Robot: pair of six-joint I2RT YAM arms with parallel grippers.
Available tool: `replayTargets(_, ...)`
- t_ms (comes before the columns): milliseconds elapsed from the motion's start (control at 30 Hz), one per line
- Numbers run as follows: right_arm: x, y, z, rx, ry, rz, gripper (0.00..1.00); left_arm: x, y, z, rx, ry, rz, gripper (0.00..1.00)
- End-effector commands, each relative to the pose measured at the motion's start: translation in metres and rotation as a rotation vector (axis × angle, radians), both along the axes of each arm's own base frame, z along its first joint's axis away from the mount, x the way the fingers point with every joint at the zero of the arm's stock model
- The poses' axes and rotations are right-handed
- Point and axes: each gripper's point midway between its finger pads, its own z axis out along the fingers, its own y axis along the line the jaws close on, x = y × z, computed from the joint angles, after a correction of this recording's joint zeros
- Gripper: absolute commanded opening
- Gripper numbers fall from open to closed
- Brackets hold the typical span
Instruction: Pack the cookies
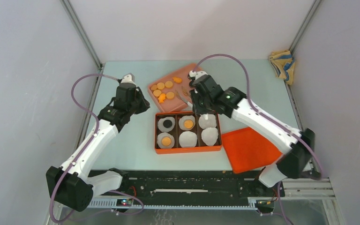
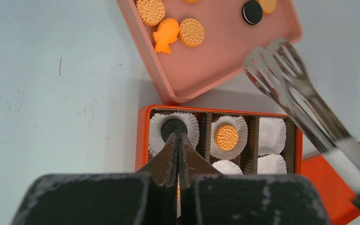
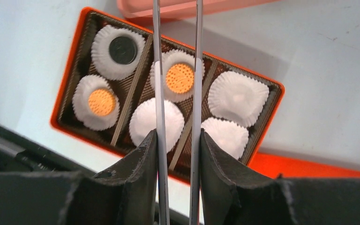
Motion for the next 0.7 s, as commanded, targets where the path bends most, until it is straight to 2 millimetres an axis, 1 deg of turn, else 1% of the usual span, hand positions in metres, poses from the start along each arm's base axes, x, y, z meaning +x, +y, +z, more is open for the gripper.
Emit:
replayTargets(0,0.034,0.027,-0.009,0.011,-0.045,0.033,0.39,0.008,0.004,0.025,-0.002,-0.071,0.016,0.00)
replayTargets(133,0.044,0.038,-0.028,0.001,-0.010,0.058,0.41,0.007,0.008,0.026,0.016,-0.075,0.031,0.00)
replayTargets(267,0.047,0.044,-0.045,-0.012,0.027,0.075,0.44,0.006,0.010,0.027,0.020,-0.076,0.035,0.00)
replayTargets(367,0.050,0.047,-0.057,-0.019,0.050,0.078,0.50,0.005,0.011,0.027,0.023,-0.075,0.039,0.00)
replayTargets(467,0.057,0.050,-0.064,-0.021,0.062,0.070,0.50,0.005,0.011,0.027,0.022,-0.077,0.040,0.01)
replayTargets(667,0.079,0.055,-0.076,-0.032,0.072,0.037,0.50,0.004,0.011,0.027,0.020,-0.077,0.037,0.01)
